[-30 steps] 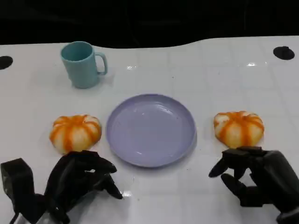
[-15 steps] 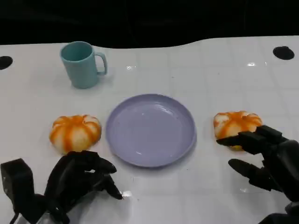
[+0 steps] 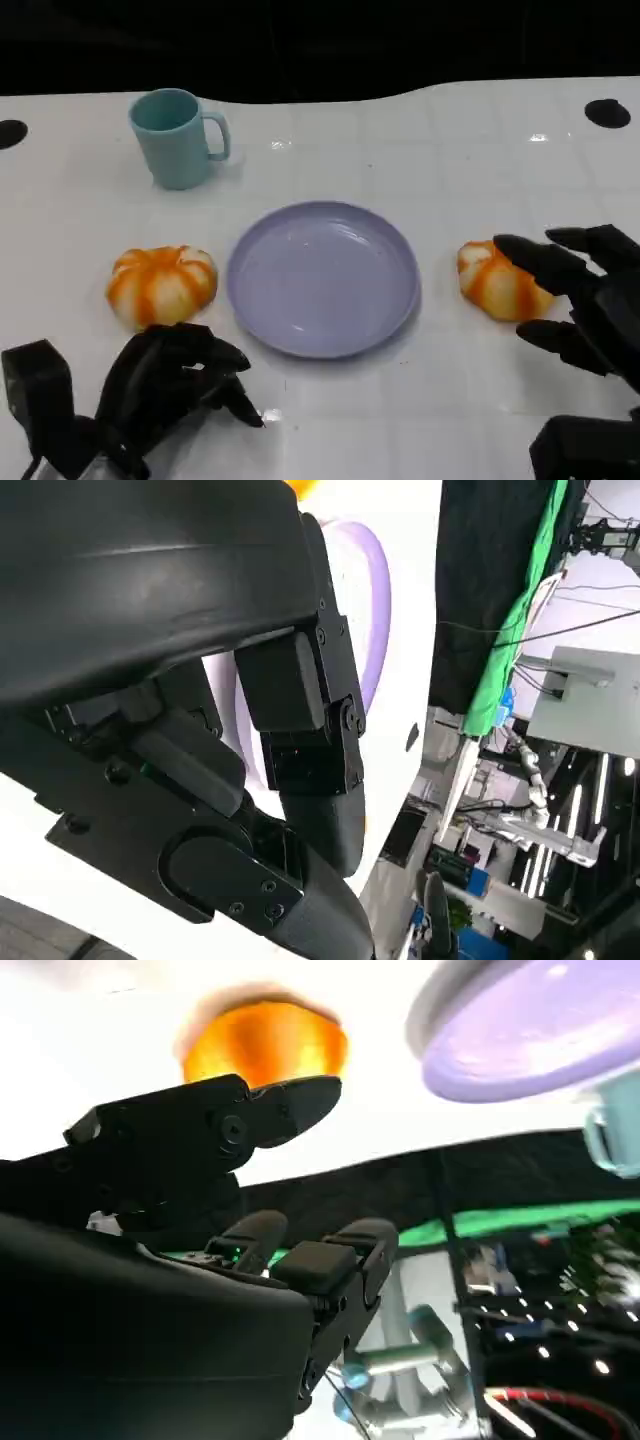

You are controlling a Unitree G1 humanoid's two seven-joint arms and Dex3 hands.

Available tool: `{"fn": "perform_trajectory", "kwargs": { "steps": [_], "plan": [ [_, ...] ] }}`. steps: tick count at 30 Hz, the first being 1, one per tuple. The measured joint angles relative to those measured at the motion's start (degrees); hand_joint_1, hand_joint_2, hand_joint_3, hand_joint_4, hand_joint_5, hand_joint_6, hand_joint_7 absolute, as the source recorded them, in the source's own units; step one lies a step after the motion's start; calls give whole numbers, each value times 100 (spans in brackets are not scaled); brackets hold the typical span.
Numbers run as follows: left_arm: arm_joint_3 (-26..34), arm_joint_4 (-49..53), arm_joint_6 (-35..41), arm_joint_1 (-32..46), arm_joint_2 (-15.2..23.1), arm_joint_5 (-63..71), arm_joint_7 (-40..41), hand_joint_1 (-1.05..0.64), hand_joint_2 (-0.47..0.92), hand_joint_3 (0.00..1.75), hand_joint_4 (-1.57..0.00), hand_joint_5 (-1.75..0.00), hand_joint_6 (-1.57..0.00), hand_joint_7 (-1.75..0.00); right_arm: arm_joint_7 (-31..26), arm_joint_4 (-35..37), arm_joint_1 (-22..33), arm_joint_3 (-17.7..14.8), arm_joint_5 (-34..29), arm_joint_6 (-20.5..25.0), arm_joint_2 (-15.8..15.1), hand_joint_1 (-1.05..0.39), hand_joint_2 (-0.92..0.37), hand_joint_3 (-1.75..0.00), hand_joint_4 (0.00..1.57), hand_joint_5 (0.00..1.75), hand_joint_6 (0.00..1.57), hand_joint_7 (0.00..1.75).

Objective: Grasp the bread from the table and place it into the plate.

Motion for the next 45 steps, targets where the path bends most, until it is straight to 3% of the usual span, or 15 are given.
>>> {"fn": "perform_trajectory", "kwargs": {
  "steps": [8, 15, 21, 37, 39, 41, 44, 45],
  "plan": [
    [-3, 2, 2, 0, -3, 1, 0, -105, 71, 0, -157, -57, -157, -19, 520, -66, -149, 162, -110, 603, -35, -52, -86, 0, 0, 43, 28, 0],
    [-4, -3, 19, 4, -17, -1, 0, -105, 72, 0, -157, -57, -157, -19, 811, 333, -593, 479, -162, 840, -34, -54, -84, 0, 0, 40, 25, 0],
    [-11, -20, 21, 8, -40, 1, 1, -105, 72, 0, -157, -58, -157, -19, 919, 1089, -1129, 820, -197, 953, 22, -51, -83, 0, 1, 37, 24, 1],
    [-5, -51, 45, 12, -52, -3, 2, -105, 71, 0, -157, -57, -157, -18, 852, 3504, -2467, 1505, -122, 1110, 615, -46, -82, 0, 7, 35, 25, 1],
    [-7, -69, 51, 16, -54, -3, 2, -105, 72, 0, -157, -57, -157, -18, 824, 3732, -2628, 1533, -86, 1107, 680, -41, -84, 0, 22, 25, 31, 1],
    [-10, -106, 51, 19, -59, -3, 2, -105, 72, 0, -157, -57, -157, -18, 775, 3946, -2751, 1548, -16, 1096, 730, -31, -88, 0, 53, 24, 49, 4],
    [-10, -146, 51, 24, -59, -3, 2, -105, 72, 0, -157, -57, -157, -18, 519, 4226, -2837, 1537, 128, 927, 799, -22, -90, -1, 93, 34, 77, 11],
    [-11, -153, 51, 25, -61, -2, 2, -105, 72, 0, -157, -58, -157, -19, 397, 4313, -2849, 1510, 207, 830, 815, -21, -91, -1, 95, 49, 86, 11]
  ]
}}
